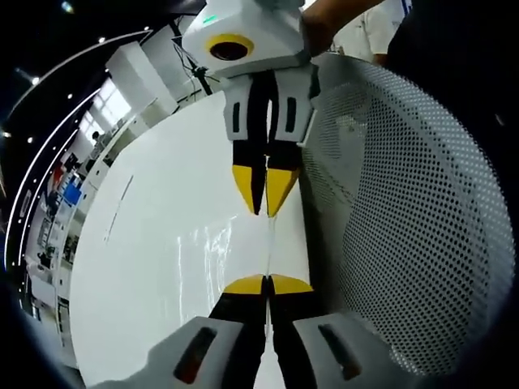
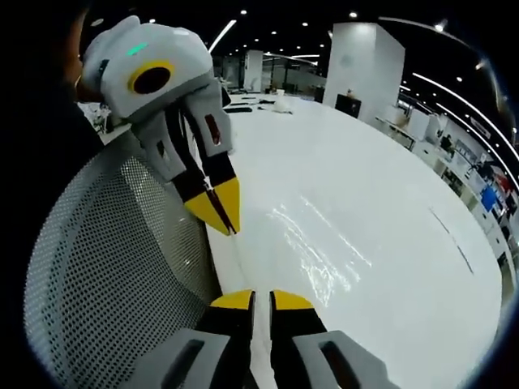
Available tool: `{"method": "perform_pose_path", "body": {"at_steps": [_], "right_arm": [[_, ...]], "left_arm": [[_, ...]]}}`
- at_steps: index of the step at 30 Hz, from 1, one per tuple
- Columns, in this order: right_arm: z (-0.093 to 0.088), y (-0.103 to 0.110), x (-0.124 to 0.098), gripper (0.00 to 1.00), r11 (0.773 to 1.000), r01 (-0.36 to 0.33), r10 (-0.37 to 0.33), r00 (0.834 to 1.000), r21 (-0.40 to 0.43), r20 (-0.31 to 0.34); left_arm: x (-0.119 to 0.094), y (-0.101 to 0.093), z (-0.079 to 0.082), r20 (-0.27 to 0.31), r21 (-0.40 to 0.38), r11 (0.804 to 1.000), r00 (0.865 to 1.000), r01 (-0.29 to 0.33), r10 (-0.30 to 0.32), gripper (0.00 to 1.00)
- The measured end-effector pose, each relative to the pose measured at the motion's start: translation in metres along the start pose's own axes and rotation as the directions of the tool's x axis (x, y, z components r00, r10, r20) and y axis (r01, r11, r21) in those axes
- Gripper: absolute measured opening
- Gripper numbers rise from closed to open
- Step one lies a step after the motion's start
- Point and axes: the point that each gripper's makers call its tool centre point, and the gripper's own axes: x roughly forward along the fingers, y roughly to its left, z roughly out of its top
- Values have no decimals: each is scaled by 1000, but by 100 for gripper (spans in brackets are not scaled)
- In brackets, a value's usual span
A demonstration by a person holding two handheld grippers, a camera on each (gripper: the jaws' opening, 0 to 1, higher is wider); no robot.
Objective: Open the resealable bag by pulling the two sides of the seal apart until the entire bag opening is separated and visibly accessible.
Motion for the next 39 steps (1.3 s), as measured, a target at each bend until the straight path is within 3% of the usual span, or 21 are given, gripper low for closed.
{"method": "perform_pose_path", "body": {"at_steps": [13,28,32,39], "right_arm": [[-4,-8,2,3,998,30,-30,1000,46,8],[-8,3,16,4,997,-18,17,1000,75,15],[-6,0,20,0,996,-8,5,999,90,34],[-1,-6,21,0,990,8,-15,999,141,50]], "left_arm": [[1,-2,4,6,39,999,1000,-3,3,0],[-1,3,7,20,44,998,999,-41,41,0],[0,2,8,20,45,998,999,-33,32,0],[2,6,5,-20,49,998,999,-49,50,0]]}}
